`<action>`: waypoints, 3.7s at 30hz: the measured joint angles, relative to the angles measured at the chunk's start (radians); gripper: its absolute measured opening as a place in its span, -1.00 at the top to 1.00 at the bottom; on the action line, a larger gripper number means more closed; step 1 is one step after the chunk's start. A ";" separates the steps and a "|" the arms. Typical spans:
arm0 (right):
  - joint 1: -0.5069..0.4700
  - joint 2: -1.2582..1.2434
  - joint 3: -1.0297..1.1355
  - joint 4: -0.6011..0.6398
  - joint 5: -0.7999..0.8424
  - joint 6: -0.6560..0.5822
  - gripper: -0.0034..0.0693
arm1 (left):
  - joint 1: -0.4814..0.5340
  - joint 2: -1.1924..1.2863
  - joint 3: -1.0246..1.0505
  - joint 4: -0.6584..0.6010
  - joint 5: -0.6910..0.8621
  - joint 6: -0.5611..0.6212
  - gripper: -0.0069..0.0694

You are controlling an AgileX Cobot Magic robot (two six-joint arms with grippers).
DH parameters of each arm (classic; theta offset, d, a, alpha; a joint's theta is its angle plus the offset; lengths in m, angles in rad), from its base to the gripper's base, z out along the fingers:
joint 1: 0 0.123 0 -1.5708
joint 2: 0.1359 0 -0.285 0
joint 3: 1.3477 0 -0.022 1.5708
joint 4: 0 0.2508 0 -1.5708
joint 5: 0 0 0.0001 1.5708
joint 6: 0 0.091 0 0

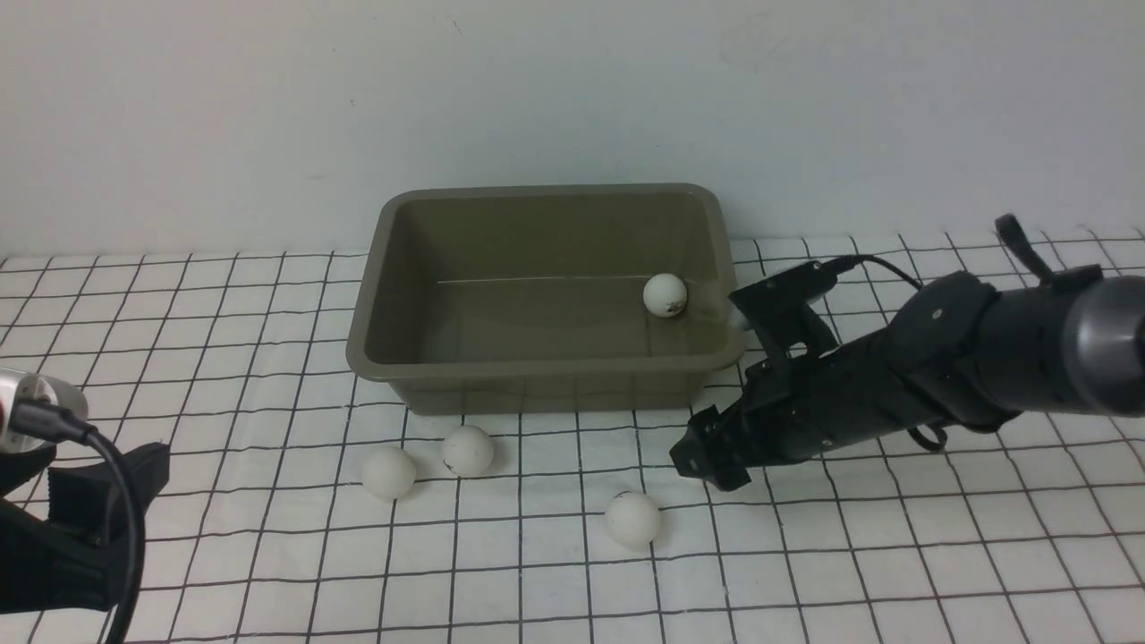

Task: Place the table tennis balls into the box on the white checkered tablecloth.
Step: 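Reach for and grasp a ping pong ball on the table, then release the ping pong ball into the bin and lift the gripper away, then reach for and grasp a ping pong ball on the table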

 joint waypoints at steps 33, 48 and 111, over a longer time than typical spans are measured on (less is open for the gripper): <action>-0.107 -0.184 -0.157 -0.078 0.230 -0.066 -0.09 | 0.000 0.001 0.000 0.000 -0.005 0.001 -0.47; -0.094 0.065 -0.432 0.045 0.265 -0.234 -0.63 | 0.000 0.001 0.000 0.000 -0.005 0.001 -0.47; 0.217 -0.034 -0.112 -0.748 0.217 0.595 -0.10 | 0.000 0.001 0.000 0.000 0.019 0.027 -0.47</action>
